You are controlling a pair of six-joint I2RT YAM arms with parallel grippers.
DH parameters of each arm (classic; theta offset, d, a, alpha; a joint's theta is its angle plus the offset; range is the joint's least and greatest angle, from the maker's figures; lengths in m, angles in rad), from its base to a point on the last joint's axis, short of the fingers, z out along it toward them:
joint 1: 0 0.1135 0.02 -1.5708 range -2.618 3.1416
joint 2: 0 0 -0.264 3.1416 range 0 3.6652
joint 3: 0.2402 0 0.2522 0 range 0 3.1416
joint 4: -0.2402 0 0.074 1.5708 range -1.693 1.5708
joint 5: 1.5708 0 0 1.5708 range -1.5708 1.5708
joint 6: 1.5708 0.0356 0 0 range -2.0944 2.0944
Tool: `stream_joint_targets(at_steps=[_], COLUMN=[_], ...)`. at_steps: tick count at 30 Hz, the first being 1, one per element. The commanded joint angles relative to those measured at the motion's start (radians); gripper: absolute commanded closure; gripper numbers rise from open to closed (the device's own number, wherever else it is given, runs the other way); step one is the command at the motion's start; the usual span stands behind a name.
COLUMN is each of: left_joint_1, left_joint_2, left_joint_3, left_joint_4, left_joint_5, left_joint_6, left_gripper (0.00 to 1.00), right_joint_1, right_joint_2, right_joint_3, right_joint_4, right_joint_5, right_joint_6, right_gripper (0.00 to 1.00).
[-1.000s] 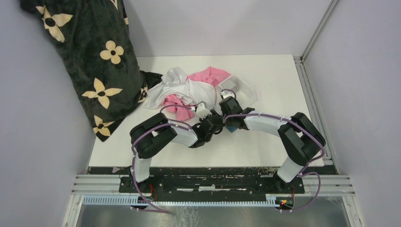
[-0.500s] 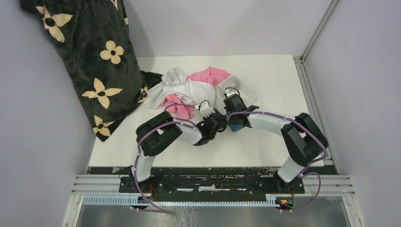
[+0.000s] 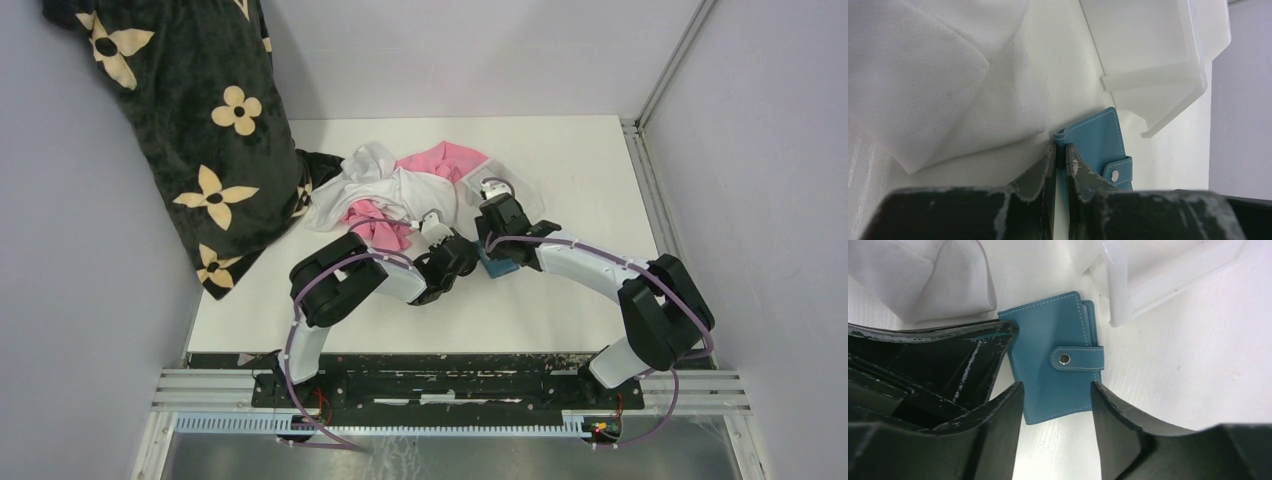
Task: Put the credit cards into the card holder
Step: Open the card holder at the center of the board.
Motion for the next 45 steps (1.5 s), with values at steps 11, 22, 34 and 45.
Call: stream_joint_targets(at_steps=[11, 22, 34, 45], left_joint_1=[0.013, 0.017, 0.026, 0.037], left_joint_2=[0.077, 0.077, 0.076, 0.069], left_joint_3=[-0.082, -0.109, -0.132, -0.153], left_joint_4=[-0.268, -0.243, -0.223, -0.221], left_joint_5=[0.046, 0.051, 0.056, 0.051], left_joint_6=[0.034, 0.030, 0.023, 0.014], left_gripper=[0.90, 0.91, 0.92, 0.92], right_joint_1=[-0.004, -0.023, -0.058, -0.071], right_joint_2=[0.114, 0.172, 0.194, 0.149], right_joint_3=[0.058, 0.058, 0.057, 0.028], right_joint_4=[0.022, 0.067, 0.062, 0.044], right_joint_5=[0.070, 0.126, 0.135, 0.125], right_joint_6=[-0.007, -0.001, -0.016, 0.007], right_gripper=[0.35, 0.39, 0.54, 0.72])
